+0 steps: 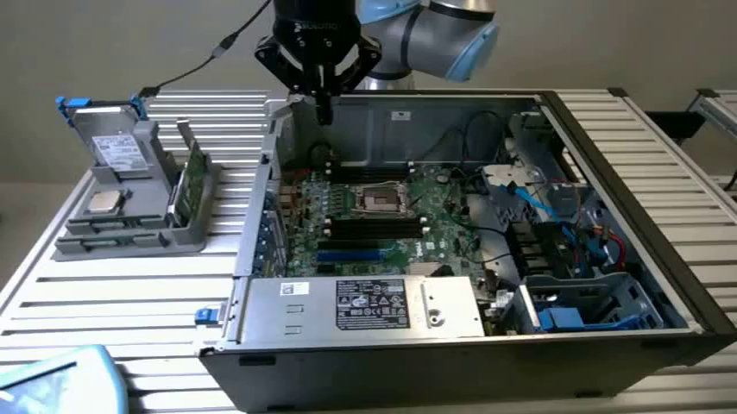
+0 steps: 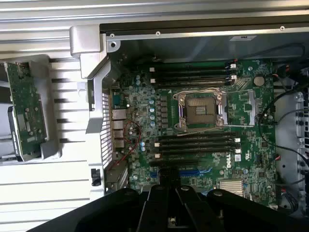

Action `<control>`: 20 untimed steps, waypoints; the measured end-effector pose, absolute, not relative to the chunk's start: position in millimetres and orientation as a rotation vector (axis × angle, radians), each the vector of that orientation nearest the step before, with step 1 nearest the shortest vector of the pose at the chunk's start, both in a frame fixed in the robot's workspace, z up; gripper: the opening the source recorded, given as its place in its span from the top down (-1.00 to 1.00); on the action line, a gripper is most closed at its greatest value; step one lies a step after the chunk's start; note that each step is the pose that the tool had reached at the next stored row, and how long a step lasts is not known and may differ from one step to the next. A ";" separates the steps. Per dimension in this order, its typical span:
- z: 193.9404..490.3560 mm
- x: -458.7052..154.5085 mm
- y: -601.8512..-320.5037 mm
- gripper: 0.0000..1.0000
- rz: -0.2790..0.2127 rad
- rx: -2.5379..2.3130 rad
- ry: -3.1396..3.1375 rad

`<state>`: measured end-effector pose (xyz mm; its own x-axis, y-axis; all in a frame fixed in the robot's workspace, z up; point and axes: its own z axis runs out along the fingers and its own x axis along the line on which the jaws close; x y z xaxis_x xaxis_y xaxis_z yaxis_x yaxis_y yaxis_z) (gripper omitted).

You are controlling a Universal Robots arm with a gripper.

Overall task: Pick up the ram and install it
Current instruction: 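Reach for the ram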

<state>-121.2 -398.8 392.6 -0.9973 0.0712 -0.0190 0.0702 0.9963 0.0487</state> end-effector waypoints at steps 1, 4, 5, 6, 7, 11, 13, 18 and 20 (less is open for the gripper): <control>392.6 -121.2 -398.8 0.79 0.075 0.110 3.118; 392.6 -121.2 -398.8 0.79 0.075 0.110 3.118; 392.6 -121.2 -398.8 0.79 0.075 0.110 3.118; 392.6 -121.2 -398.8 0.79 0.075 0.110 3.118; 392.6 -121.2 -398.8 0.79 0.075 0.110 3.118; 392.6 -121.5 -398.7 0.79 0.075 0.110 3.118; 392.7 -122.6 -398.9 0.79 0.075 0.111 3.118; 392.7 -130.2 -399.0 0.79 0.075 0.110 3.118; 392.7 -135.8 -399.2 0.79 0.075 0.110 3.118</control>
<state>-135.8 -399.2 392.7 -0.9973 0.0712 -0.0189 0.0702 0.9963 0.0487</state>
